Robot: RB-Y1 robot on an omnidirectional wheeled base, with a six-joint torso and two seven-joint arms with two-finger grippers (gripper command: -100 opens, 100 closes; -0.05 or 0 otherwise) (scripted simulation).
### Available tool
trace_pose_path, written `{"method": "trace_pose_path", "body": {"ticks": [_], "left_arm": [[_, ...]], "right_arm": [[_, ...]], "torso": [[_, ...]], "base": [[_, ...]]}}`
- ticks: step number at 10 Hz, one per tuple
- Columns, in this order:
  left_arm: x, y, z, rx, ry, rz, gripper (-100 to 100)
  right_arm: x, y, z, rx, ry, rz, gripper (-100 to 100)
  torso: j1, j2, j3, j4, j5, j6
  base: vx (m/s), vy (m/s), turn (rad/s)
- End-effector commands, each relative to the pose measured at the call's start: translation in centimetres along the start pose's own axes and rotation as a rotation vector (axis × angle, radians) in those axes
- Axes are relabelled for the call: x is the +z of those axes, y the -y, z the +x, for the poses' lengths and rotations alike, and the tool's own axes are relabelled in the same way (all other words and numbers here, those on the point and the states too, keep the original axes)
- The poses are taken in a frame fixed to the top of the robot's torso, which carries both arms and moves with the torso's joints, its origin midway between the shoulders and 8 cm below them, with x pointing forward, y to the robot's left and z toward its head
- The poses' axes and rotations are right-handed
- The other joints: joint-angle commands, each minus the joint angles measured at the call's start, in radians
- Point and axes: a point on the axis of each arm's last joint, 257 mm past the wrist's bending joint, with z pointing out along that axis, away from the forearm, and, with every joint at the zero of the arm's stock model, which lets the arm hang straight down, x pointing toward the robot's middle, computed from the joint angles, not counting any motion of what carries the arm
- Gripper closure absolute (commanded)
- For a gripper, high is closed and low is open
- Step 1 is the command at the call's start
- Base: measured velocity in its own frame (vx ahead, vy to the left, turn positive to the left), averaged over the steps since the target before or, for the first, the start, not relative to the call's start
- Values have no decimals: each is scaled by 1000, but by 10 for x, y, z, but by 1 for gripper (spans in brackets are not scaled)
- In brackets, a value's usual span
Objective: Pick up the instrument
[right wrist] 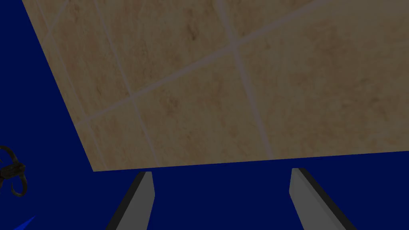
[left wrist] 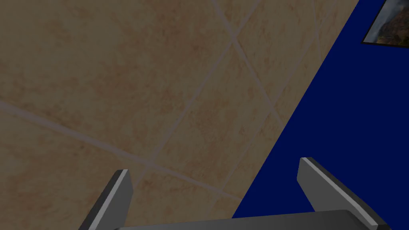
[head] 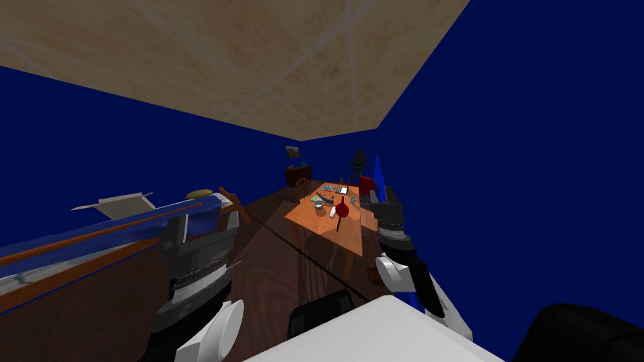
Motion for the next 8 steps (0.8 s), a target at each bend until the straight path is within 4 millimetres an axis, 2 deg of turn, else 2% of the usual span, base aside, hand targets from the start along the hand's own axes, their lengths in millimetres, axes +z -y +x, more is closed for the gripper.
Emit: {"method": "trace_pose_path", "body": {"ticks": [1, 4, 5, 7, 8], "left_arm": [[0, 0, 0, 0, 0, 0, 0], [0, 0, 0, 0, 0, 0, 0], [0, 0, 0, 0, 0, 0, 0], [0, 0, 0, 0, 0, 0, 0], [0, 0, 0, 0, 0, 0, 0]], "right_arm": [[-4, 8, 16, -24, -67, 22, -100], [-17, 28, 49, -73, -208, 74, -100], [-18, 28, 50, -79, -213, 74, -100], [-35, 46, 75, -115, -326, 121, -100], [-37, 46, 79, -132, -344, 118, -100]], "torso": [[0, 0, 0, 0, 0, 0], [6, -1, 0, 0, 1, 0], [6, -1, -1, 0, 1, 0], [4, -1, 0, 0, 1, 0], [5, -1, 0, 0, 1, 0]], "base": [[7, 40, 129], [11, 89, 140], [14, 60, 45], [12, 68, 165], [16, 59, 62]]}}
